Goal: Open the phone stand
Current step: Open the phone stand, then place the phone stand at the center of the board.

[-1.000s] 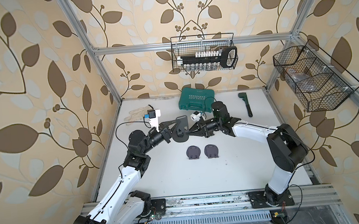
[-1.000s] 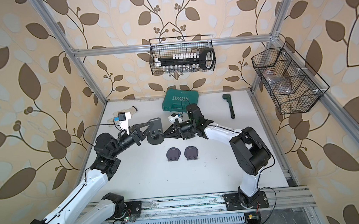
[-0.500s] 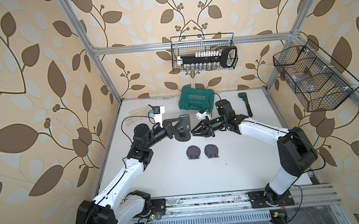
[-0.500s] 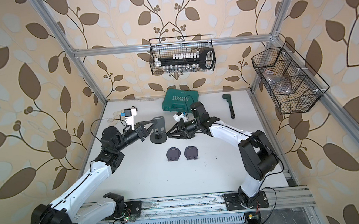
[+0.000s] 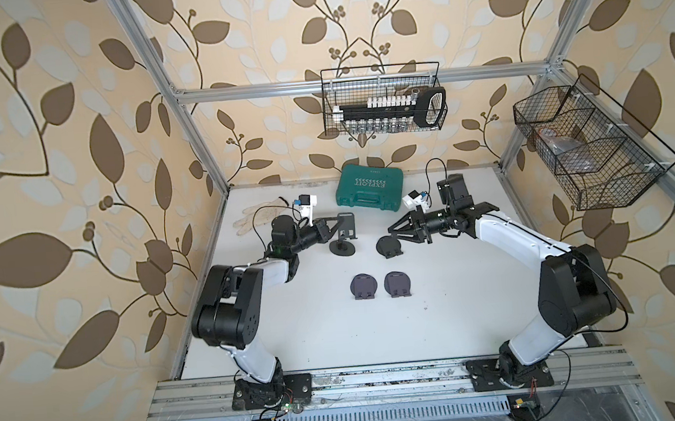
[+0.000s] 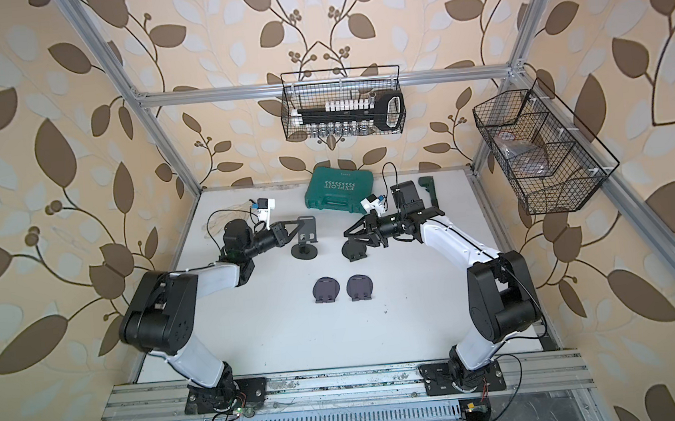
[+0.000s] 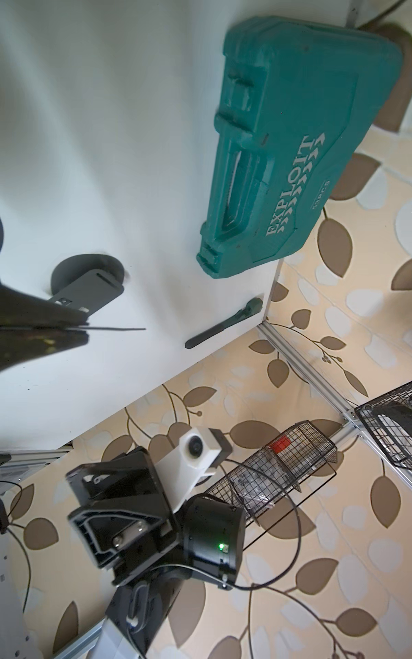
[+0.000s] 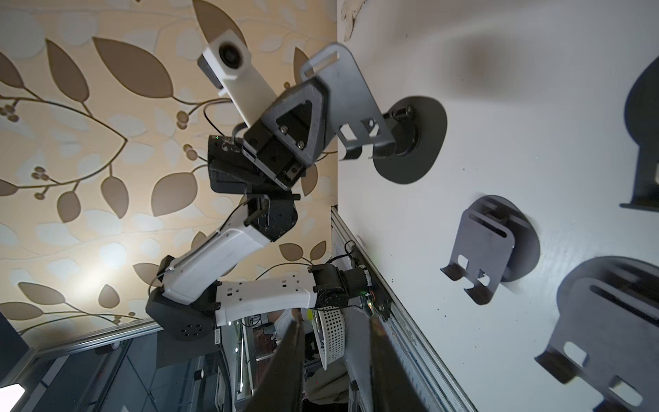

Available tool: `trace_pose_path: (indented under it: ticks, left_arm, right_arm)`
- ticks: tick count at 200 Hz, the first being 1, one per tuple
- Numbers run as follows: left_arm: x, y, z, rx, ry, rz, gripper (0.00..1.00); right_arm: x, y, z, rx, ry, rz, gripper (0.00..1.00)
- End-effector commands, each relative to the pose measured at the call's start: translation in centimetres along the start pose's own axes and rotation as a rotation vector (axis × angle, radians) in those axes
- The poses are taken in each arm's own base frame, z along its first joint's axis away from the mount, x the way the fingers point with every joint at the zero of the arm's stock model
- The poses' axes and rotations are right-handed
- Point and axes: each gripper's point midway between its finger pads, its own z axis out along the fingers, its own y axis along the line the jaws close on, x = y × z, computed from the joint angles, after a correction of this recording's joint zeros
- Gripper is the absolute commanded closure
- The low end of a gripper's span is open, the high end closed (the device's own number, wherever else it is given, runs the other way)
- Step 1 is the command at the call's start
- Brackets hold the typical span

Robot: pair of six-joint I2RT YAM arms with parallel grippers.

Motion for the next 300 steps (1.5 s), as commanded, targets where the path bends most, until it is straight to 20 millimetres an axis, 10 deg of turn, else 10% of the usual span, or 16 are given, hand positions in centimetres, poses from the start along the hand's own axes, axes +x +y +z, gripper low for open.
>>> trace_pose_path:
  ticks: [1,63,110,143,183,258,300]
  left_arm:
    - [-3.2,-0.8,0.5,0.149,-0.026,0.122,1.00]
    - [-1.9,7.6,1.8,0.165,0.029,0.040,1.00]
    - [-0.5,8.4,1.2,0.140,0.071,-0.015,1.00]
    - [0.8,8.4,0.2,0.079,0.096,-0.021,0.62]
    - [-0.5,7.7,-0.4,0.048,0.061,-0.010,0.42]
    - [-2.9,4.5,-3.3,-0.130,-0.027,0.042,0.38]
    - [2.8,-3.2,0.2,-0.166,0.223,0.152,0.40]
  right_arm:
    - [-0.5,-1.4,0.5,0.036,0.005,0.002,0.75]
    - [-1.9,-3.5,1.0,0.077,0.005,0.037,0.78]
    - [-3.1,-4.1,1.6,0.079,-0.006,0.051,0.78]
    - [-2.8,-4.1,2.0,0.074,0.003,0.047,0.78]
    - [-1.5,-3.9,1.7,0.069,0.007,0.034,0.78]
    - [0.5,-2.3,-0.5,0.098,-0.061,-0.046,0.78]
    - [1.7,-1.4,-2.6,0.148,-0.139,-0.122,0.78]
